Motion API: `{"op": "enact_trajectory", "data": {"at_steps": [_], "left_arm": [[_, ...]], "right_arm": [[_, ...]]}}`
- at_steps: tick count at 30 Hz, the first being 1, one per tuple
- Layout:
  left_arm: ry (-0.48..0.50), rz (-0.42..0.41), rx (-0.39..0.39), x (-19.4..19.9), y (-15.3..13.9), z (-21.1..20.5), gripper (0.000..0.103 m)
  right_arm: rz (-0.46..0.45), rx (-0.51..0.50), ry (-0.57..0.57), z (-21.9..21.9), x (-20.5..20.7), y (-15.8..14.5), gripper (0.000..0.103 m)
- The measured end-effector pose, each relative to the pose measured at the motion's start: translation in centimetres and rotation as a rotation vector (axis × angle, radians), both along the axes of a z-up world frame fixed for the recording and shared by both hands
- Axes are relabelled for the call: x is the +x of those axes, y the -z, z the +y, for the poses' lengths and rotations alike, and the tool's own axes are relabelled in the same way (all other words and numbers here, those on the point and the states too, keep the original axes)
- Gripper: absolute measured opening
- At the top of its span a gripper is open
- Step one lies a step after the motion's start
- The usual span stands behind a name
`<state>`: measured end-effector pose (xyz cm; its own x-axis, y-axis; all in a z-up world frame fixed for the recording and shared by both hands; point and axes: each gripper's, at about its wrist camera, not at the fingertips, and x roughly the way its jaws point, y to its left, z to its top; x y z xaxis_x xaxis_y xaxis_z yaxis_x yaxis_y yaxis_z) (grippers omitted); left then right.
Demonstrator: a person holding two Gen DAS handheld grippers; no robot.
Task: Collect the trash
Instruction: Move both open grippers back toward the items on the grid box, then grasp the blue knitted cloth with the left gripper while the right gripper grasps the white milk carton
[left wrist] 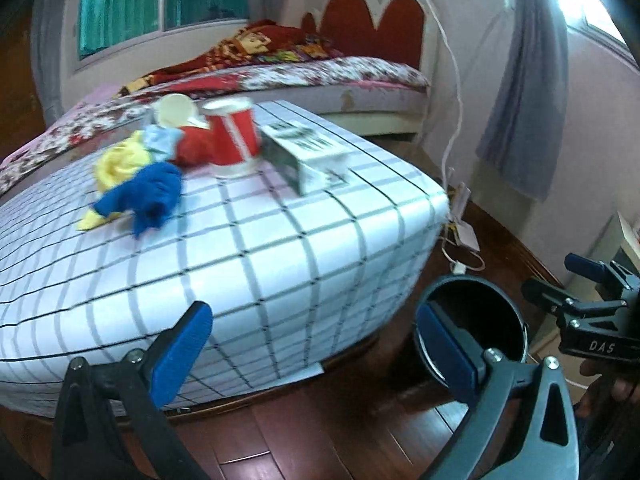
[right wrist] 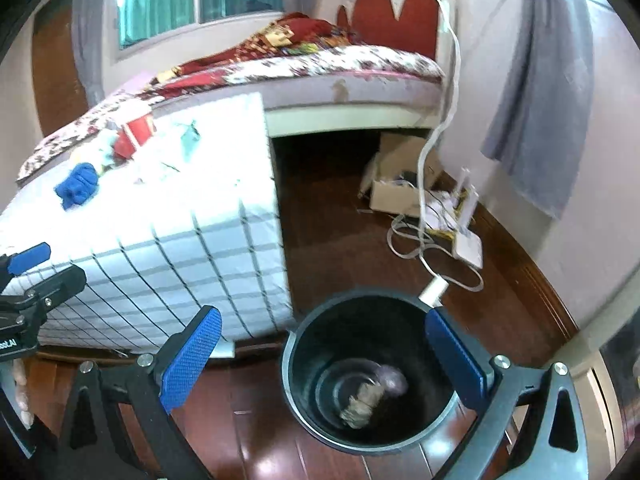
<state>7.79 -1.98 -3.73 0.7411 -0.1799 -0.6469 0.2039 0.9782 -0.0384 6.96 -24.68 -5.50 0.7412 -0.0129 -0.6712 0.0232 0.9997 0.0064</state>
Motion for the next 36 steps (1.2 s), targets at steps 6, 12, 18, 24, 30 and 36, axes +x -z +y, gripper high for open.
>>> {"op": "enact_trajectory", "data": {"at_steps": [6, 12, 18, 24, 30, 36], "left_arm": [[-0.087, -0.025, 0.007, 0.7, -1.4, 4.1, 0.102], [-0.158, -0.029, -0.043, 2.6, -1.7, 8.3, 0.101], [-0.191, -0.032, -0.067, 5.6, -1.8, 10.0, 0.093], [-0.197, -0.009, -0.081, 9.2, -1.1, 10.2, 0.083], [-0.207, 0.017, -0.097, 11.4, -0.3, 10.3, 0.080], [-0.203, 0.046, -0.096, 12.8, 0.4, 10.2, 0.074]], "right_arm": [[-0.056, 0.028, -0.111, 4.3, 2.2, -2.3, 0.103], [-0.038, 0.023, -0.186, 8.8, 5.4, -3.3, 0.103], [-0.034, -0.020, -0.230, 12.0, 9.5, -3.4, 0.103], [-0.017, -0.034, -0.256, 13.5, 13.2, -2.9, 0.103], [0.008, -0.018, -0.258, 14.4, 16.5, -2.2, 0.096], [0.037, -0.002, -0.265, 15.2, 18.6, -1.4, 0.082]]}}
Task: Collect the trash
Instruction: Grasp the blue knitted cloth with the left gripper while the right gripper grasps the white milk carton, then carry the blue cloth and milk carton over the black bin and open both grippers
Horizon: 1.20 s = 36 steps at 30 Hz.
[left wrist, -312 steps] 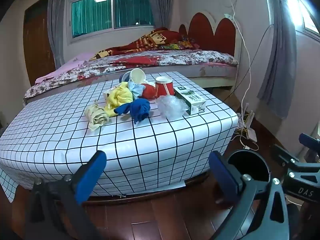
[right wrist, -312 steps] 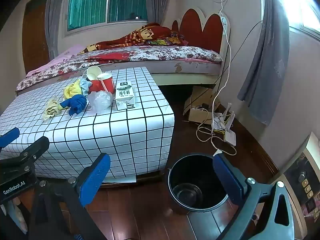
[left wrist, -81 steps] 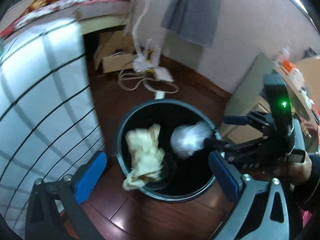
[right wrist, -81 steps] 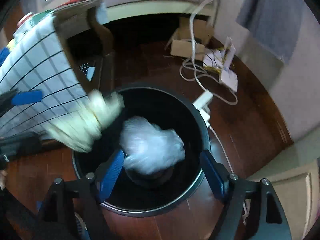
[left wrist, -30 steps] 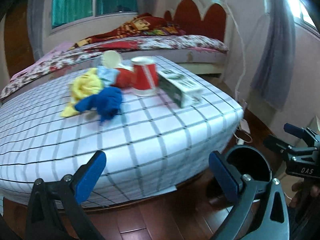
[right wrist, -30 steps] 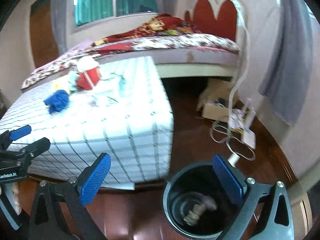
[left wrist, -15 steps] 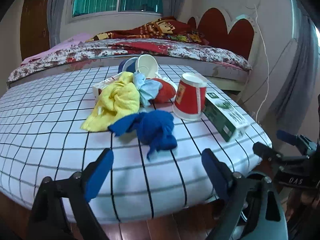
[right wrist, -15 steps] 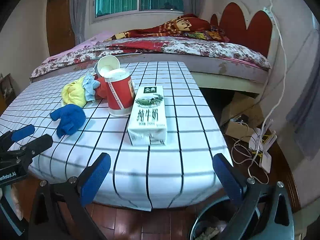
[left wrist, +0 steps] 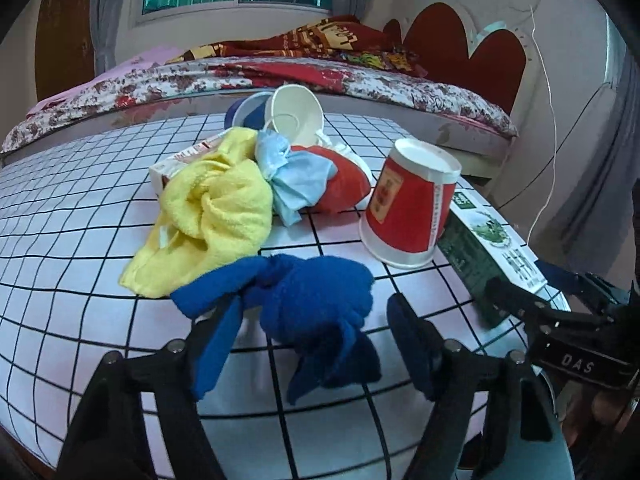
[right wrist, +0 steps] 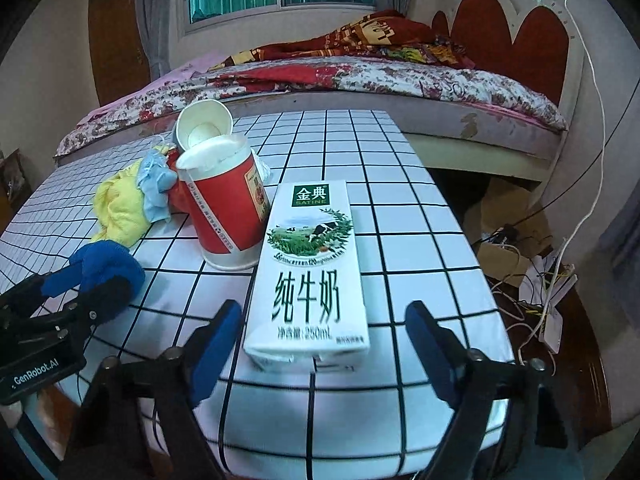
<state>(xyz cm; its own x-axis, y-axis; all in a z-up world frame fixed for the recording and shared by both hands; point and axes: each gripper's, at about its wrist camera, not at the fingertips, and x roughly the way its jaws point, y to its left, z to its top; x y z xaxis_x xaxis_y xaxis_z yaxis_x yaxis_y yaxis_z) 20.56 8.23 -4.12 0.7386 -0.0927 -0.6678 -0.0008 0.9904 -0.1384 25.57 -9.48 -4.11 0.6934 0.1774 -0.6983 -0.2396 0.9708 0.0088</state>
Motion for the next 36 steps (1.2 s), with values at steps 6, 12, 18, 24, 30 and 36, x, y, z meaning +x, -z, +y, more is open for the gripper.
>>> {"op": "enact_trajectory", "data": {"at_steps": [6, 12, 18, 24, 30, 36], "left_arm": [[0.016, 0.015, 0.008, 0.6, 0.4, 0.0, 0.055], [0.047, -0.021, 0.018, -0.7, -0.4, -0.1, 0.050], [0.086, -0.060, 0.052, -2.7, -1.8, -1.3, 0.050], [0.128, -0.094, 0.059, -4.7, -3.0, -3.0, 0.050], [0.180, -0.118, 0.070, -6.5, -3.7, -5.0, 0.050], [0.224, -0.138, 0.074, -8.2, -4.5, -7.2, 0.050]], "right_arm": [[0.024, 0.007, -0.010, 0.3, 0.5, 0.7, 0.057], [-0.011, -0.006, -0.015, 0.0, -0.8, 0.2, 0.056], [-0.052, 0.007, 0.007, -1.5, -3.1, -0.6, 0.056], [-0.092, 0.021, 0.030, -3.3, -6.1, -1.9, 0.056], [-0.123, 0.032, 0.053, -5.0, -9.1, -3.2, 0.056], [-0.145, 0.035, 0.089, -7.2, -11.9, -3.8, 0.056]]}}
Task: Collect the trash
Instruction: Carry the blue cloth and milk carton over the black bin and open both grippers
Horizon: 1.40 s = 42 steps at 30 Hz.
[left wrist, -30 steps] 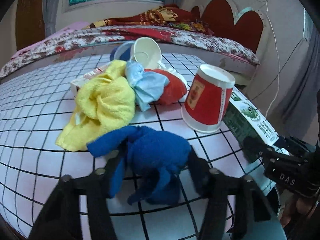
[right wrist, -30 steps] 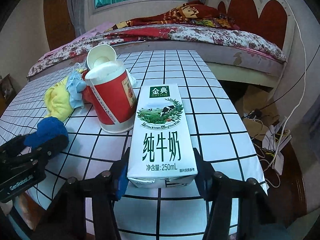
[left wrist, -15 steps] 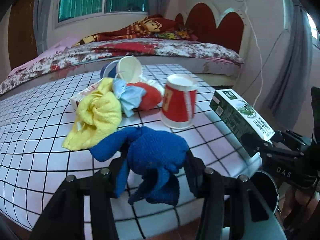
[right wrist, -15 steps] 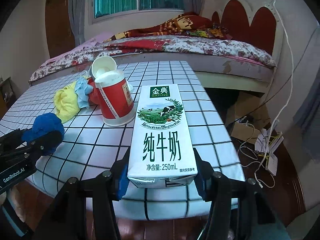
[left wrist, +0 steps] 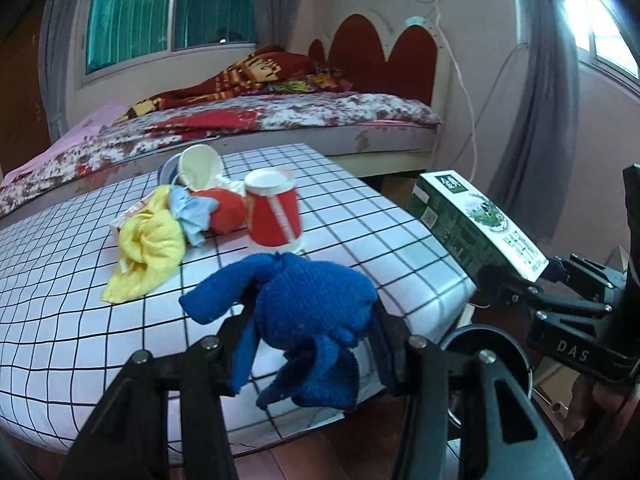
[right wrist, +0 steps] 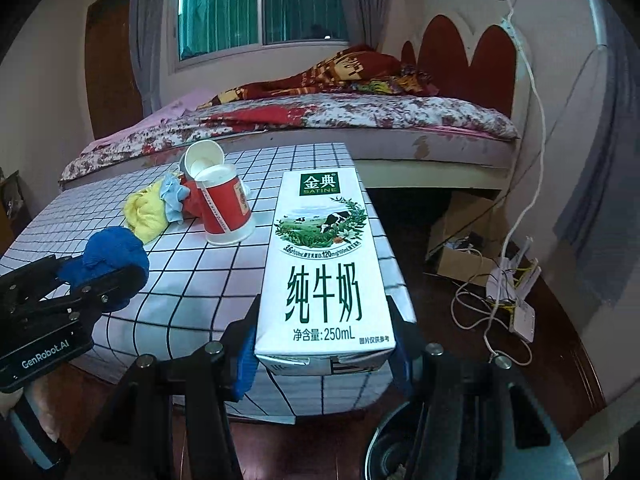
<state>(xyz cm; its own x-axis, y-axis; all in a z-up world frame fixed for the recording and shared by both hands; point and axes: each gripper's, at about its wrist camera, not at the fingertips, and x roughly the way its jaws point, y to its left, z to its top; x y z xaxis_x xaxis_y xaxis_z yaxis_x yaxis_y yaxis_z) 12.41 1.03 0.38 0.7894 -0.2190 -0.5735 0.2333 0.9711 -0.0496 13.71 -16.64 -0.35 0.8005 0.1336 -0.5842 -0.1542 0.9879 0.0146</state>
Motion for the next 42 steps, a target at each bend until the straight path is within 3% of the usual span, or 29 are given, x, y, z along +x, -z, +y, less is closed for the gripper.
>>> {"op": "enact_trajectory", "data": {"at_steps": [24, 33, 42], "left_arm": [[0.264, -0.001, 0.037, -3.5, 0.8, -11.4, 0.050], [0.371, 0.048, 0.049, -4.3, 3.0, -15.0, 0.050], [0.464, 0.155, 0.045, -3.6, 6.3, -18.2, 0.050]], "right_arm": [[0.051, 0.001, 0.219, -12.4, -8.2, 2.5, 0.056], [0.092, -0.013, 0.255, -15.8, -9.7, 4.1, 0.057], [0.160, -0.028, 0.228, -17.7, -10.2, 6.5, 0.057]]}}
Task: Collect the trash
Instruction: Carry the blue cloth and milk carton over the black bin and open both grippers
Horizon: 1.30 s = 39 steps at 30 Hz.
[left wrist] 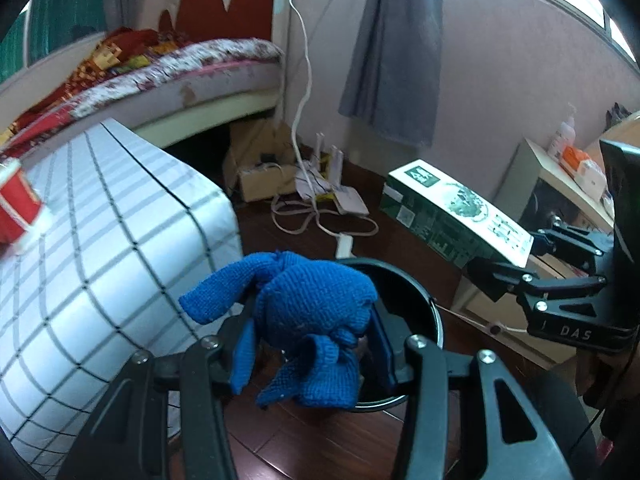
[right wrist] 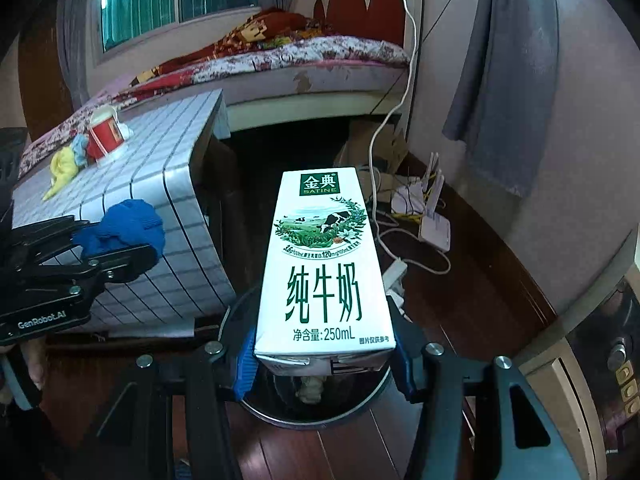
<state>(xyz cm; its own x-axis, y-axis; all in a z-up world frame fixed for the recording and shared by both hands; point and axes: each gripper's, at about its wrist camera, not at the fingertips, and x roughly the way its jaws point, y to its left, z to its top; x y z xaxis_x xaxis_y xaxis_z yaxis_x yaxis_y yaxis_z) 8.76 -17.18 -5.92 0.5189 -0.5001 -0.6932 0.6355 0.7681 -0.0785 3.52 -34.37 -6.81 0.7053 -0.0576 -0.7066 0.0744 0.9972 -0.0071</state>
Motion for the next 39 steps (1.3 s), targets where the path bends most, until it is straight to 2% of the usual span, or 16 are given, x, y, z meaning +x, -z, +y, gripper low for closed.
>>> {"op": "enact_trajectory", "data": {"at_steps": [8, 19, 22, 23, 25, 26, 27, 31, 33, 39], "left_arm": [[0.042, 0.102, -0.001, 1.5, 3.0, -2.2, 0.050], [0.072, 0.203, 0.023, 3.1, 6.1, -3.6, 0.050], [0.080, 0.252, -0.023, 3.7, 6.8, -3.4, 0.051], [0.083, 0.272, -0.034, 3.9, 7.2, -3.5, 0.054], [0.060, 0.323, -0.060, 4.7, 8.0, -3.5, 0.073], [0.032, 0.334, -0.048, 5.0, 8.4, -3.4, 0.091], [0.011, 0.324, -0.046, 5.1, 8.5, -3.1, 0.096], [-0.039, 0.280, 0.009, 4.6, 8.5, -2.1, 0.100], [-0.068, 0.255, 0.035, 4.2, 8.5, -1.7, 0.100], [-0.143, 0.171, 0.089, 2.9, 7.4, -0.3, 0.102]], "right_arm": [[0.094, -0.008, -0.045, -0.9, 1.1, 3.3, 0.057], [0.203, -0.008, -0.144, -1.6, 3.0, 6.9, 0.057], [0.229, 0.019, -0.177, -1.8, 3.8, 8.3, 0.057], [0.235, 0.021, -0.183, -1.7, 4.0, 8.8, 0.058], [0.259, 0.002, -0.176, -1.9, 4.6, 10.2, 0.066], [0.276, 0.001, -0.155, -2.4, 4.8, 11.0, 0.084], [0.290, 0.020, -0.130, -3.1, 4.9, 11.7, 0.089], [0.298, 0.037, -0.063, -4.2, 4.4, 11.6, 0.091], [0.294, 0.039, -0.018, -4.3, 4.1, 11.3, 0.102], [0.268, 0.067, 0.096, -4.2, 3.9, 10.6, 0.102]]}}
